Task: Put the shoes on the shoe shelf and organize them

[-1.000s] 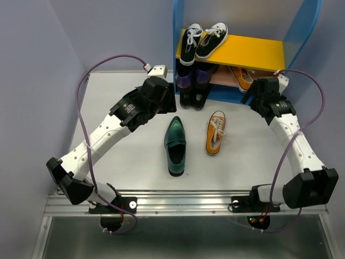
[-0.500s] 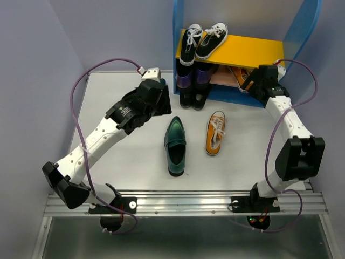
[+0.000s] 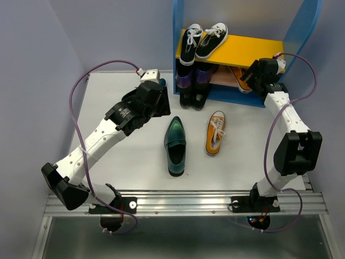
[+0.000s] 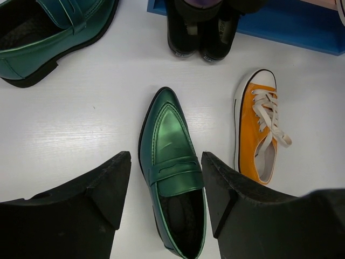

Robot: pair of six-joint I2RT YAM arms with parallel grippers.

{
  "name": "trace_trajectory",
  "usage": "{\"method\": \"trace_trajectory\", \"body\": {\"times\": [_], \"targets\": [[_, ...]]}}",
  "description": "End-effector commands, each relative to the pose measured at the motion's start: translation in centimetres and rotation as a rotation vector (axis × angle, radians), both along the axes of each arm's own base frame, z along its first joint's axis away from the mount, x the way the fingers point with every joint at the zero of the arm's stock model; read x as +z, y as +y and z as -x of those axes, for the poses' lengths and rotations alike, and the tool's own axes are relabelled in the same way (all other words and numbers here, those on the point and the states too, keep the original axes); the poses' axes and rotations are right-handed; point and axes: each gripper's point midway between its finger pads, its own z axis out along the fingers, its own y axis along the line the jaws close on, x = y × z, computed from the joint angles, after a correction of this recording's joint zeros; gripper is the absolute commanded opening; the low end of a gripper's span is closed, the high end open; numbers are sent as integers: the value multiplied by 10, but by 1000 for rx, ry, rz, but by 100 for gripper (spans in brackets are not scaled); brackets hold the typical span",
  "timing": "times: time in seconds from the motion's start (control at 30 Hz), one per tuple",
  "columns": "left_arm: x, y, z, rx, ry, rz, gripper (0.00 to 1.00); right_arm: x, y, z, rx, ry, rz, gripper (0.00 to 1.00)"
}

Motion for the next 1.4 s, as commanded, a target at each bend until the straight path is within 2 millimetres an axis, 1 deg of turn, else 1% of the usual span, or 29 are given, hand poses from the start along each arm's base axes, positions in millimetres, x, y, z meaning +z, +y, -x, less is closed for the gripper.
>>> {"method": "trace_trajectory", "body": {"times": [0.0, 0.07, 0.1, 0.17, 0.2, 0.3, 0.33, 0.37, 0.4, 0.47, 0.5, 0.53, 0.57, 0.63, 0.67, 0.7, 0.73, 0.77, 0.8, 0.83, 0.87, 0.93, 0.97, 1.1, 1.23, 1.3, 1.33, 1.37], "targets": [[7, -1, -3, 0, -26, 24, 66, 19, -3, -19, -1, -71, 15, 80], [5, -2, -2, -3, -21, 25, 66, 15, -6, -20, -18, -66, 22, 76], [4, -3, -2, -6, -21, 25, 65, 14, -7, -20, -22, -62, 25, 71], [3, -4, -2, -10, -19, 27, 65, 11, -8, -23, -27, -56, 28, 64], [1, -4, -3, -10, -18, 26, 65, 11, -9, -24, -32, -57, 32, 57], [-1, -5, -3, -15, -12, 23, 65, 10, -10, -27, -37, -57, 29, 43], [-2, -6, -3, -15, -11, 21, 65, 13, -10, -27, -40, -65, 24, 33], [-3, -5, -3, -14, -9, 18, 65, 15, -9, -28, -44, -71, 16, 28], [-3, -6, -3, -16, -9, 16, 64, 16, -15, -28, -59, -75, 14, 17], [-4, -6, -4, -16, -9, 14, 64, 20, -17, -29, -84, -89, 0, 8], [-4, -6, -4, -16, -9, 14, 64, 23, -23, -27, -104, -97, -6, 1], [-5, -6, -5, -15, -7, 9, 64, 22, -29, -26, -132, -102, -24, 1], [-5, -5, -4, -14, -6, 8, 64, 22, -29, -25, -144, -107, -36, 1], [-6, -5, -5, -12, -5, 4, 64, 20, -42, -20, -199, -117, -70, 1], [-6, -4, -4, -10, -4, 3, 64, 19, -42, -17, -213, -119, -82, 1], [-7, -4, -4, -10, -3, 0, 64, 25, -48, -14, -243, -142, -107, 1], [-7, -3, -4, -9, -4, 1, 64, 25, -48, -13, -250, -150, -119, 1], [-7, -4, -3, -10, -3, 0, 64, 27, -53, -11, -267, -161, -130, 1], [-8, -3, -4, -7, -1, -2, 64, 24, -53, -9, -278, -161, -140, 1], [-9, -2, -3, -6, 1, -6, 64, 24, -58, -6, -297, -168, -148, 1], [-10, -3, -3, -7, 3, -6, 64, 34, -59, -5, -318, -207, -172, 1], [-13, -2, -4, -4, 5, -9, 64, 39, -59, -3, -331, -237, -193, 1], [-14, -2, -3, -6, 8, -11, 64, 46, -62, -1, -364, -271, -216, 1], [-17, -1, -3, 1, 12, -13, 63, 62, -69, 3, -435, -346, -262, 1], [-19, 1, -2, 9, 12, -12, 63, 70, -72, 4, -485, -401, -321, 1], [-20, 2, -1, 10, 15, -12, 63, 70, -76, 6, -522, -435, -345, 1], [-20, 2, 0, 11, 15, -11, 63, 73, -80, 9, -548, -460, -347, 1], [-19, 2, 1, 8, 16, -11, 63, 70, -82, 10, -572, -470, -365, 1]]}}
